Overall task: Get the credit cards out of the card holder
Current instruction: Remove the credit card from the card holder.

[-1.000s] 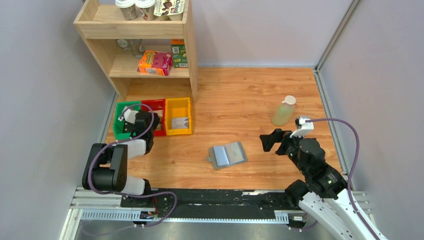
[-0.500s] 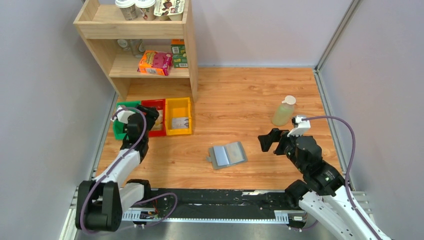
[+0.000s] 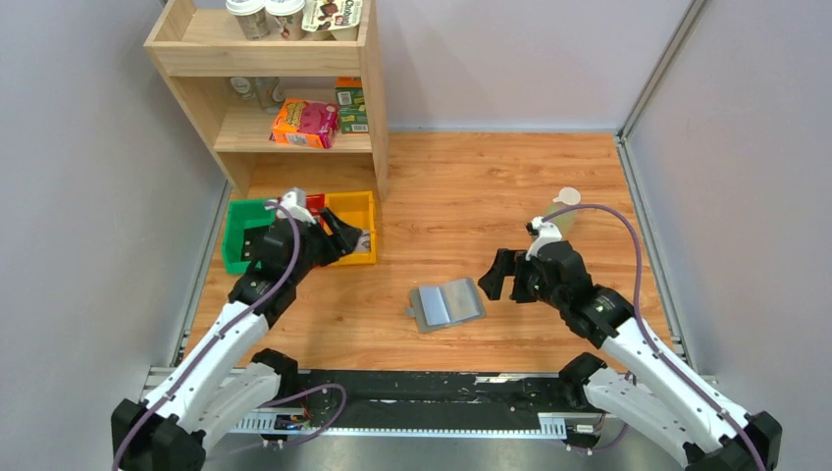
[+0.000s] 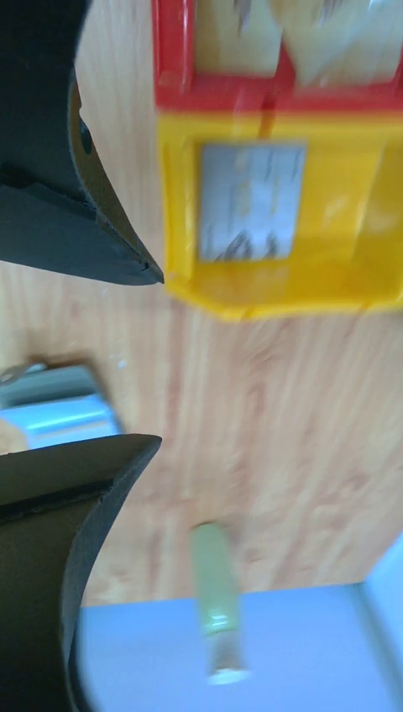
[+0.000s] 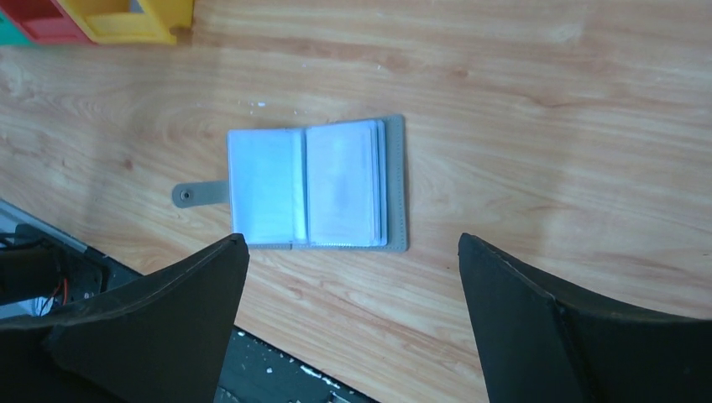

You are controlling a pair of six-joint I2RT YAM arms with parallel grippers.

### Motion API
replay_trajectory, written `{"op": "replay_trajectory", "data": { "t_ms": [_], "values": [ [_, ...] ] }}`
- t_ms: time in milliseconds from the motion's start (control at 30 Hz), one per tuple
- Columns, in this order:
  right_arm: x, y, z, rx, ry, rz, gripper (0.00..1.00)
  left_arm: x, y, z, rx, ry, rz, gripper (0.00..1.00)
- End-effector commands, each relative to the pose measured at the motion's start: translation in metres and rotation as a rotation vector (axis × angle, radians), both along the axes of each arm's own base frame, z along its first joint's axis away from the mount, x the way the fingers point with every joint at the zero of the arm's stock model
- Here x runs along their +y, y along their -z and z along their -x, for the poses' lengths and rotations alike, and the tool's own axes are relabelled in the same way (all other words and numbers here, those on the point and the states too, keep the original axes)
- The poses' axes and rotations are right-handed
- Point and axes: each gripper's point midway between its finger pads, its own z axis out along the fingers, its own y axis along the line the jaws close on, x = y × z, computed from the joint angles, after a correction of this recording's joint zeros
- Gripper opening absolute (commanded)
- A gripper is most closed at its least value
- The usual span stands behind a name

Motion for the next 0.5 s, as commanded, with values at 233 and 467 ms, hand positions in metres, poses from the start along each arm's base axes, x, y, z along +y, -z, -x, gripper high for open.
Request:
{"op": "replay_trajectory", "data": {
  "t_ms": [233, 467],
  "values": [
    [0.044, 0.028, -0.009, 0.165, -0.070, -0.102, 0.83, -0.151, 0.005, 0.067, 0.083, 0.533, -0.039, 0.66],
    [0.056, 0.051, -0.015, 0.246, -0.081, -0.093, 0.68, -0.204, 0.047, 0.085, 0.164, 0.681, -0.048, 0.54]
  ]
}}
